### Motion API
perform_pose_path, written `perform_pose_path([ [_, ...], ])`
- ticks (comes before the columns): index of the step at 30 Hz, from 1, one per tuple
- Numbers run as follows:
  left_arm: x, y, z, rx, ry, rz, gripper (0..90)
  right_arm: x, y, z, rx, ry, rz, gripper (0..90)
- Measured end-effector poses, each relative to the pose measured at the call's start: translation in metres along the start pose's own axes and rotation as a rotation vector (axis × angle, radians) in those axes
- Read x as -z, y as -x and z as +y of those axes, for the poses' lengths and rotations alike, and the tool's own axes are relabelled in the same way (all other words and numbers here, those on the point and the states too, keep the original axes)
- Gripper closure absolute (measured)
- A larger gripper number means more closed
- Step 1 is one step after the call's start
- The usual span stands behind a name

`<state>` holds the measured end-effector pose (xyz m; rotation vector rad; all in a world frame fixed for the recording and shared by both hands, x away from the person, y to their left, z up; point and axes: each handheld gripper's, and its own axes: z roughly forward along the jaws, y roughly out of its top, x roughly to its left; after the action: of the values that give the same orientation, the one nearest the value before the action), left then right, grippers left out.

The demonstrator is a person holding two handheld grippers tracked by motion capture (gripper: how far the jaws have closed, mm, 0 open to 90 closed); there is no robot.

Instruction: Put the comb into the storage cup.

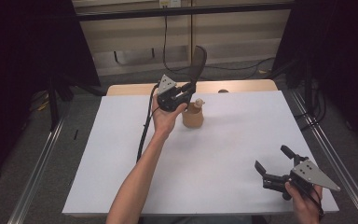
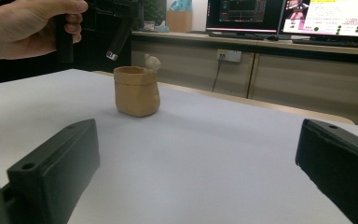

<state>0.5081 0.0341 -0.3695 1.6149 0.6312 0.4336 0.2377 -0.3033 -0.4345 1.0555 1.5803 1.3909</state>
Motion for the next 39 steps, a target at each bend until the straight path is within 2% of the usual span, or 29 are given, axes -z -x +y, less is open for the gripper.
perform_pose_path([
  [5,-0.004,-0.002,0.000,-0.005,0.020,-0.003,73.0,0.000,0.000,0.000,0.003,0.000,0.001,0.0],
  [8,-0.007,-0.004,-0.004,0.011,0.023,0.003,73.0,0.000,0.000,0.000,0.002,0.000,0.002,0.0],
  [10,-0.010,-0.006,-0.007,-0.003,0.014,0.002,73.0,0.000,0.000,0.000,0.001,0.000,0.002,0.0],
  [18,-0.018,-0.009,-0.016,-0.019,-0.010,-0.007,73.0,0.000,0.000,0.000,0.000,0.001,0.007,0.0],
  [23,-0.020,-0.011,-0.020,-0.004,-0.011,-0.006,73.0,0.000,0.001,-0.001,-0.004,0.000,0.006,0.0],
  [33,-0.024,-0.009,-0.027,-0.018,-0.031,-0.004,73.0,0.001,0.000,-0.001,-0.002,-0.002,0.010,0.0],
  [39,-0.024,-0.010,-0.032,-0.007,-0.037,0.002,72.9,0.000,0.000,-0.001,-0.003,0.000,0.011,0.0],
])
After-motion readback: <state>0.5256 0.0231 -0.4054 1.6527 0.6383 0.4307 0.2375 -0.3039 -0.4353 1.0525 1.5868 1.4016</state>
